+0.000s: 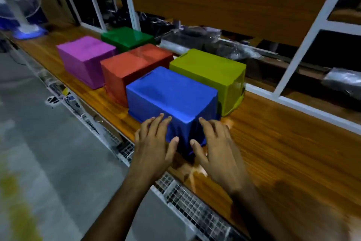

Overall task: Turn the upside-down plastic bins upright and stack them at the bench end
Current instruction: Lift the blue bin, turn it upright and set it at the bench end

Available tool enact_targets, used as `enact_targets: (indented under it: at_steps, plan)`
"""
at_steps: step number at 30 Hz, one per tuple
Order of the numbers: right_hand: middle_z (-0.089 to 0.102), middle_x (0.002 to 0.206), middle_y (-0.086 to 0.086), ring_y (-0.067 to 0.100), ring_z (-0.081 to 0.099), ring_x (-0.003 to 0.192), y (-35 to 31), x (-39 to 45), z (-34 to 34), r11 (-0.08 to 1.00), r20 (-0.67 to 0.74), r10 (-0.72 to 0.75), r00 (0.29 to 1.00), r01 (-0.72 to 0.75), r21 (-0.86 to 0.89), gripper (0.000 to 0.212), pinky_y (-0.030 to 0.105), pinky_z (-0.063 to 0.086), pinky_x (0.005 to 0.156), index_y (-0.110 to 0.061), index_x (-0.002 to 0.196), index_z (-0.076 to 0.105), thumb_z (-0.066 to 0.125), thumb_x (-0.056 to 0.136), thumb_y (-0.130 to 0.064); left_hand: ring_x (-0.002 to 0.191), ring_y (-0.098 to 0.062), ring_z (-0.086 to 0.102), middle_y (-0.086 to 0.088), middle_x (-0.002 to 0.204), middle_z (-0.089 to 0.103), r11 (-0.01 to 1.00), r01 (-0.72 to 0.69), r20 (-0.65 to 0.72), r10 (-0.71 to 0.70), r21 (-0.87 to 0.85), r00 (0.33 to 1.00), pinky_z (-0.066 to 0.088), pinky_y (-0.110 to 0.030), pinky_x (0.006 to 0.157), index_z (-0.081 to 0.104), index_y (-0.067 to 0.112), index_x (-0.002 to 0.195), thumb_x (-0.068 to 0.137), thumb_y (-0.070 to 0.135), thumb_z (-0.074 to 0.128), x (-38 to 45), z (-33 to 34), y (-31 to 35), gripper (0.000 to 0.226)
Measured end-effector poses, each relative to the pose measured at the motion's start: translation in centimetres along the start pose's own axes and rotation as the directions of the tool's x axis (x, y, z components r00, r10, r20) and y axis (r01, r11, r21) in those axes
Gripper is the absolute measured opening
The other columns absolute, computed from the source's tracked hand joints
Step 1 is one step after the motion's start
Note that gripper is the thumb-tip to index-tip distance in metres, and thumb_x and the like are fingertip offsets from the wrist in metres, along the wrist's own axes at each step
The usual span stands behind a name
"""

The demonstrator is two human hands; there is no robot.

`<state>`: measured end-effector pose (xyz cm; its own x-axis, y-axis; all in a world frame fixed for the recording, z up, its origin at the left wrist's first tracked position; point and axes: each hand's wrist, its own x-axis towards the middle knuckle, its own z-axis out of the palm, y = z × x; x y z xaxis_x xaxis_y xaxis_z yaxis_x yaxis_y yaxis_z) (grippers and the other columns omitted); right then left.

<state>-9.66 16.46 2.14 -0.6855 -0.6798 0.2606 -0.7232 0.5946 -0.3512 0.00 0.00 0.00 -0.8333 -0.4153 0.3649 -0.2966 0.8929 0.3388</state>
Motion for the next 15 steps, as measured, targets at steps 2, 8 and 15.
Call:
enact_targets:
  at_steps: [2, 8, 15]
  plan:
    - [0.044, 0.135, 0.003, 0.022, 0.041, 0.126, 0.0, 2.7, 0.6, 1.000, -0.058, 0.015, 0.998, -0.014, 0.022, 0.057, 0.039, 0.046, 0.098, -0.021, 0.146, 0.037, 0.038, 0.098, -0.052, 0.137, -0.021, 0.030, -0.001, 0.152, 0.040, 0.977, 0.145, 0.001, -0.147, -0.158, 0.989, 0.033, -0.044, 0.108, 0.042, 0.022, 0.144, 0.092, 0.056, 0.038, 2.2, 0.1, -1.6, 0.061]
    - [0.051, 0.133, 0.005, 0.027, 0.045, 0.125, 0.3, 10.1, 3.5, 0.993, -0.071, 0.006, 0.997, -0.014, -0.117, 0.049, 0.046, 0.044, 0.096, -0.024, 0.134, 0.052, 0.040, 0.095, -0.051, 0.136, -0.025, 0.034, -0.005, 0.149, 0.029, 0.951, 0.142, 0.015, -0.144, -0.273, 0.990, 0.043, -0.041, 0.103, 0.044, 0.033, 0.140, 0.093, 0.052, 0.043, 5.0, 2.5, -4.6, 0.050]
    - [0.031, 0.158, 0.003, 0.027, 0.025, 0.145, 0.8, 18.2, 5.4, 0.966, 0.142, 0.176, 0.974, -0.143, -0.214, 0.060, 0.052, 0.019, 0.114, -0.043, 0.147, 0.034, 0.027, 0.091, -0.064, 0.123, -0.014, 0.034, 0.003, 0.142, 0.021, 0.856, 0.139, -0.008, -0.165, -0.498, 0.986, 0.036, -0.027, 0.097, 0.055, 0.039, 0.128, 0.095, 0.042, 0.051, 6.6, 2.6, -6.9, 0.033]
